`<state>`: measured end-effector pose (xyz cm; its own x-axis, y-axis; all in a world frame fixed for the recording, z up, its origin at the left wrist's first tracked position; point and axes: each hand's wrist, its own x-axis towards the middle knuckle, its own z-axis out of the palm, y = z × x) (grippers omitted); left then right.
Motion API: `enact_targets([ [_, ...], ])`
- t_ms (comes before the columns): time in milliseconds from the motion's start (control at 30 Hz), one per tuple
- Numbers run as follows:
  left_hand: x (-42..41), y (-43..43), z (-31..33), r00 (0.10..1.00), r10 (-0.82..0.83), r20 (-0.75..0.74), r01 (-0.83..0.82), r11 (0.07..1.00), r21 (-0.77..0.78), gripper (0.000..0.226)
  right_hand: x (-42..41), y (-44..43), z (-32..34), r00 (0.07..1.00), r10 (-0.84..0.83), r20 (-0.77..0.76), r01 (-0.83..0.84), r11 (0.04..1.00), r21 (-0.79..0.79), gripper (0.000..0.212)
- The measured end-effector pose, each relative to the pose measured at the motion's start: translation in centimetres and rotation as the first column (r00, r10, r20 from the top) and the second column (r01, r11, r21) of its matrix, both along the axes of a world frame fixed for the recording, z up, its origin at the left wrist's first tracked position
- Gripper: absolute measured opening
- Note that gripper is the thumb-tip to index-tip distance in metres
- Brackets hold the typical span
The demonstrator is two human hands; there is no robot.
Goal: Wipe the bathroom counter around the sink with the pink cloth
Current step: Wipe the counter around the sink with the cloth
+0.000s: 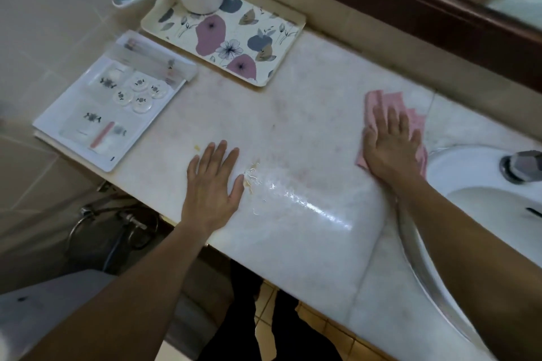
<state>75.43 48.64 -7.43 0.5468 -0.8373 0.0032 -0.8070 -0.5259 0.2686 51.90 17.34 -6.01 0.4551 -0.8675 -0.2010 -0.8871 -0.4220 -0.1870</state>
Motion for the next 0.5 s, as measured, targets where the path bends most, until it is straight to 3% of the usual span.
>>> enact_targets([
  [67, 0.1, -0.1, -0.1, 1.0, -0.002, 0.008, 0.002, 1.0, -0.018, 0.059, 2.3, -3.2, 0.1, 0.997, -0.075, 0.017, 0.074, 0.997, 0.036, 0.071],
  [133, 0.0, -0.1, -0.3, 1.0, 0.0, 0.02, 0.0, 1.0, -0.031, 0.059, 6.1, -3.7, 0.0, 0.997, -0.049, 0.057, 0.046, 0.998, 0.053, 0.073],
  [233, 0.1, 0.0, -0.6, 1.0, 0.009, 0.024, -0.008, 1.0, -0.025, 0.06, 11.2, 0.5, 0.1, 0.975, 0.193, 0.109, -0.199, 0.979, 0.045, 0.071],
  [367, 0.0, 0.1, -0.7, 1.0, 0.016, 0.018, -0.016, 1.0, -0.014, 0.06, 9.0, 6.8, 0.0, 0.791, 0.596, 0.137, -0.601, 0.799, -0.003, 0.063],
  [433, 0.1, 0.0, -0.7, 1.0, 0.02, 0.014, -0.02, 1.0, -0.012, 0.061, 8.3, 3.7, -0.3, 0.786, 0.603, 0.136, -0.605, 0.796, -0.032, 0.056],
  [500, 0.0, 0.1, -0.9, 1.0, 0.021, 0.005, -0.021, 1.0, -0.016, 0.061, 9.1, -1.2, -0.5, 0.881, 0.459, 0.112, -0.455, 0.889, -0.061, 0.055],
])
